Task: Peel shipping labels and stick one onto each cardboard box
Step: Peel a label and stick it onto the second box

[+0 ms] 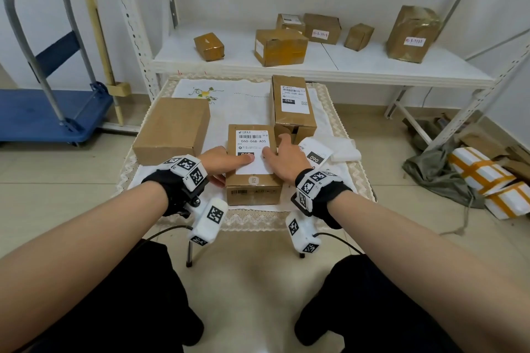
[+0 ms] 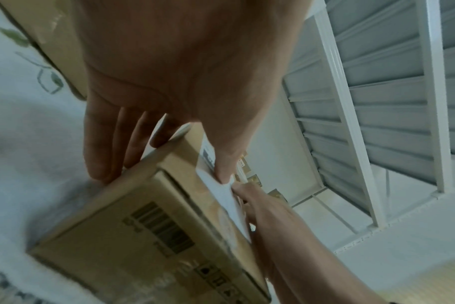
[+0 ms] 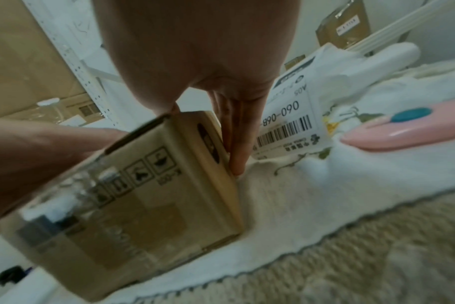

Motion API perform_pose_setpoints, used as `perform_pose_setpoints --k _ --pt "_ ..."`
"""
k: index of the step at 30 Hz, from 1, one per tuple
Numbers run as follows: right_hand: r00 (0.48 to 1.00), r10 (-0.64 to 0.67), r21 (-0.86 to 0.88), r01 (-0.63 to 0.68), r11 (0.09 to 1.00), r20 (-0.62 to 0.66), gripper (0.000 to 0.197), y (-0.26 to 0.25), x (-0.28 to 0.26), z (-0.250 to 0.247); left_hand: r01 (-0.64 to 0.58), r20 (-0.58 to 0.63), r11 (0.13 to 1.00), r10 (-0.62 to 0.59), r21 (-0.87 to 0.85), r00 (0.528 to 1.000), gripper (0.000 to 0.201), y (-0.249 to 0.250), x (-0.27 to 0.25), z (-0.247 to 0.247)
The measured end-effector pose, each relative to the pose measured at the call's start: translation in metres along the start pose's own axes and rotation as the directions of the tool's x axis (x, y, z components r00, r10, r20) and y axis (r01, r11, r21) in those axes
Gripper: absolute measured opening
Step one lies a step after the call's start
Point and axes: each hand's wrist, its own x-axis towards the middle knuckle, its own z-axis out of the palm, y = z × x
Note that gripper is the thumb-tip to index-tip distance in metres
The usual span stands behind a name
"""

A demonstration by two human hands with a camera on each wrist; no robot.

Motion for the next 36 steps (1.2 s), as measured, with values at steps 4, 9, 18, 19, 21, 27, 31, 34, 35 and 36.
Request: perform_pose_setpoints --k 4,9,18,19,21,27,31,34,35,36 --pt "1.0 0.0 0.072 0.0 0.997 0.008 0.069 -0.002 -0.005 -0.005 -0.003 0.028 0.998 0.004 -0.055 1.0 0.045 -0.002 -0.002 -0.007" --pt "0.993 0.021 0.208 -0.046 0.977 0.12 0.084 -0.003 -0.01 -0.009 0.057 0.064 0.994 -0.051 -0.096 0.997 0.052 -0.005 -0.001 -0.013" --pt "0.934 0.049 0.362 -0.185 0.913 0.354 0.078 0.004 -0.007 -0.021 0.089 0.14 0.987 -0.07 -0.131 0.988 0.045 -0.008 0.002 -0.026" --pt "0.934 0.051 0.379 -0.193 0.905 0.354 0.072 0.005 -0.007 -0.02 0.088 0.141 0.981 -0.064 -0.175 0.988 0.041 -0.008 0.001 -0.026" --pt "0.938 0.053 0.411 -0.199 0.89 0.342 0.061 0.004 -0.007 -0.018 0.109 0.15 0.96 -0.072 -0.256 0.986 0.04 -0.01 0.0 -0.027" --pt "0.974 0.04 0.465 -0.143 0.874 0.223 0.052 -0.001 0.004 -0.017 0.067 0.112 0.922 -0.025 -0.382 0.993 0.039 -0.011 0.002 -0.032" --pt "0.977 0.078 0.454 -0.162 0.876 0.198 0.054 -0.003 0.006 -0.015 0.0 0.054 0.907 0.025 -0.421 0.998 0.039 -0.006 0.006 -0.032" --pt "0.949 0.115 0.482 -0.25 0.839 0.293 0.04 -0.007 0.0 -0.017 -0.03 -0.02 0.882 0.024 -0.47 1.0 0.046 -0.004 0.014 -0.03" --pt "0.935 0.123 0.495 -0.285 0.821 0.334 0.033 -0.008 -0.002 -0.017 -0.037 -0.037 0.875 0.022 -0.483 0.999 0.047 -0.002 0.016 -0.029" --pt "0.921 0.127 0.509 -0.314 0.801 0.368 0.03 -0.009 -0.003 -0.017 -0.04 -0.046 0.868 0.02 -0.495 0.999 0.047 -0.002 0.018 -0.028"
